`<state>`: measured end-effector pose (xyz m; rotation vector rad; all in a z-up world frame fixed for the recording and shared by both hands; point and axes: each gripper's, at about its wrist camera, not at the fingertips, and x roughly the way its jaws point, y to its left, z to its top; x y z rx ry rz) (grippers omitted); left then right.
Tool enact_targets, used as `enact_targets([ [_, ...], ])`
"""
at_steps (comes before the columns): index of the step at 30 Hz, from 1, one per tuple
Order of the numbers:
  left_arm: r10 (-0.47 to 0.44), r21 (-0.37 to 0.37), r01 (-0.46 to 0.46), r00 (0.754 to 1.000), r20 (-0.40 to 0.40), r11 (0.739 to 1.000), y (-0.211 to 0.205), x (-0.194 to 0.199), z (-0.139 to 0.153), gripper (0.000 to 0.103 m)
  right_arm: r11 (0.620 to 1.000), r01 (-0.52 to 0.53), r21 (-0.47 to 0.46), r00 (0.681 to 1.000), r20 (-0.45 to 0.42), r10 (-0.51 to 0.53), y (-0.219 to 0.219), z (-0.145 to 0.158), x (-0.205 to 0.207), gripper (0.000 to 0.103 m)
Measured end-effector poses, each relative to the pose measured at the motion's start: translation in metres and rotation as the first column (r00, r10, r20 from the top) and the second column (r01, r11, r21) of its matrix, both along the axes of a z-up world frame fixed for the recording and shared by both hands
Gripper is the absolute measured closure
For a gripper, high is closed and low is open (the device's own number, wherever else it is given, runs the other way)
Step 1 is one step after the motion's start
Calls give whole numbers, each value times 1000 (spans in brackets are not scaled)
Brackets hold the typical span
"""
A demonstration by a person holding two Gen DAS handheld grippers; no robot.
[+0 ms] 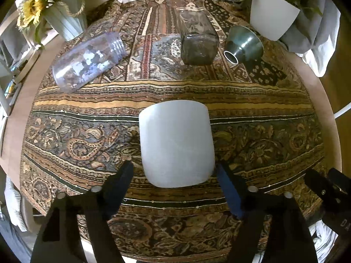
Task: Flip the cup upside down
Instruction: 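Grasp the white cup with the left tool while the right tool releases it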
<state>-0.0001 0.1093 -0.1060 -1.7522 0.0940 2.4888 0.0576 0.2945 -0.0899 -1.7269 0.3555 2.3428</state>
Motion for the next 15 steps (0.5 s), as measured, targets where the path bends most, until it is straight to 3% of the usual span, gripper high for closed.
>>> enact_targets([
  [2, -13, 3, 13, 1000, 1, 1000, 2, 0, -1, 37, 1000, 0, 4, 1000, -1, 0, 1, 0, 0, 20],
  [15, -34, 17, 34, 999, -31, 999, -1, 2, 17, 38, 1000, -11, -8, 1000, -15, 11, -3, 5, -3, 20],
])
